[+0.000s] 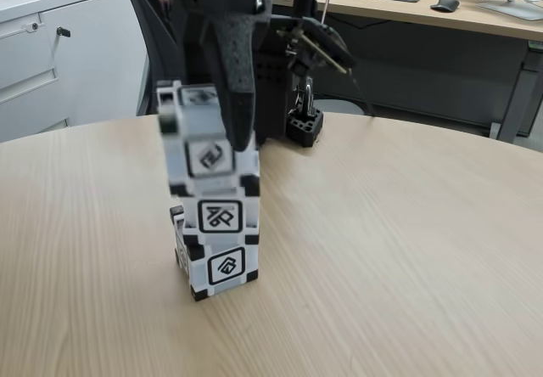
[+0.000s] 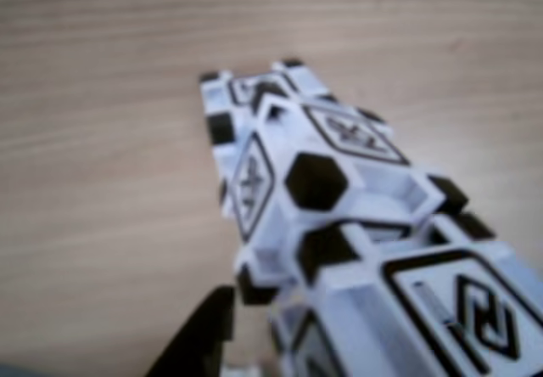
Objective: Stack cubes from left to right.
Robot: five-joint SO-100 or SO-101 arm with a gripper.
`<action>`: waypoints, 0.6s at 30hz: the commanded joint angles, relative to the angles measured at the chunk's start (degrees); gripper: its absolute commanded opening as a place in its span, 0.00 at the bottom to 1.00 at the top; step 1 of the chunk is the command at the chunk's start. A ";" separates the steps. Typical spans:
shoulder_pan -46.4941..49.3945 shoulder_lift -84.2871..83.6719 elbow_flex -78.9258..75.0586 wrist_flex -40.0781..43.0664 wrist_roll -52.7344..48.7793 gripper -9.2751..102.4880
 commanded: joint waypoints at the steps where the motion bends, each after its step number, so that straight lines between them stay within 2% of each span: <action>1: 0.26 0.88 -0.44 0.18 -0.44 0.49; 11: -2.46 1.23 -1.14 0.18 1.67 0.49; 18: -7.38 10.63 -1.14 0.18 4.39 0.50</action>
